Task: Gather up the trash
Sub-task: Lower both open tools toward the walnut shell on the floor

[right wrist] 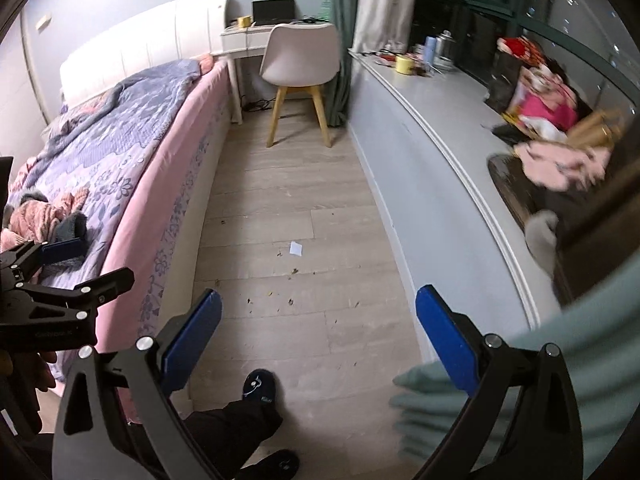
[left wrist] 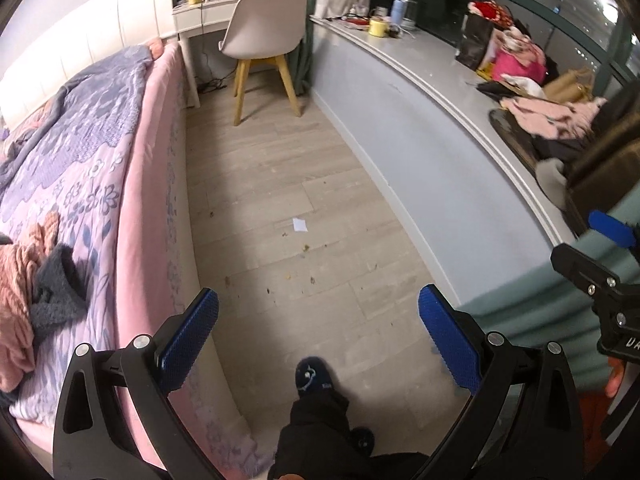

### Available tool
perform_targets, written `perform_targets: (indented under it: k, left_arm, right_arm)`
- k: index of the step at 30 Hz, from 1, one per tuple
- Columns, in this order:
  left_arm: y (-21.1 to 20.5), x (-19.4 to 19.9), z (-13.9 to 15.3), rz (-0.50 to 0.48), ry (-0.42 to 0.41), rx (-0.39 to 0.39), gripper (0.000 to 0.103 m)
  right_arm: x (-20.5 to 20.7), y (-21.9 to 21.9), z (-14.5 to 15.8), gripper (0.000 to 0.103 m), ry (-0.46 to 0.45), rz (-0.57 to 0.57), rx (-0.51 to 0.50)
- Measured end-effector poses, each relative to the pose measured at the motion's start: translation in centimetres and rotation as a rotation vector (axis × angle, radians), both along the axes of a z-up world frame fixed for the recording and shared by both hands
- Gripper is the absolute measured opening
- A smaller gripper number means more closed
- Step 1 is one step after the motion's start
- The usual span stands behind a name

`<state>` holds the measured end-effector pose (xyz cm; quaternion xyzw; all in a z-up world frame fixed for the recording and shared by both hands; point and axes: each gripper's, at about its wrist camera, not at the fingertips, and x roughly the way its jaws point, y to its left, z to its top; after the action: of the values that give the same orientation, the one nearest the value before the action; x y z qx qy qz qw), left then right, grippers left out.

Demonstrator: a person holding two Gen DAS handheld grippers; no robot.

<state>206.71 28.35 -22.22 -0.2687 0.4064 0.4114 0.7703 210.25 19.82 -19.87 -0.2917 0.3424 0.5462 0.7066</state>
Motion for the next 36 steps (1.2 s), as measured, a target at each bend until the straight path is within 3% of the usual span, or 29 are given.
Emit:
perform_targets:
  k: [12, 21, 28, 36]
  left_arm:
    - [11.5, 4.6, -1.2, -0.046, 0.032, -0.020, 0.097]
    - [16.2, 6.5, -4.3, 0.096, 0.066, -0.060, 0.097]
    - [18.5, 9.0, -7.0, 0.193, 0.069, -0.108, 0.097]
    - [21.3, 9.3, -10.8, 0.296, 0.089, -0.137, 0.097]
  right_arm:
    - [2.4, 12.0, -0.2, 0.095, -0.004, 0.069, -0.019]
    - [5.5, 19.6, -4.0, 0.095, 0.019, 0.223, -0.098]
    - [6.8, 24.6, -6.4, 0.095, 0.043, 0.421, -0.111]
    - [7.7, 27.9, -10.2, 0.095, 0.075, 0.495, -0.147]
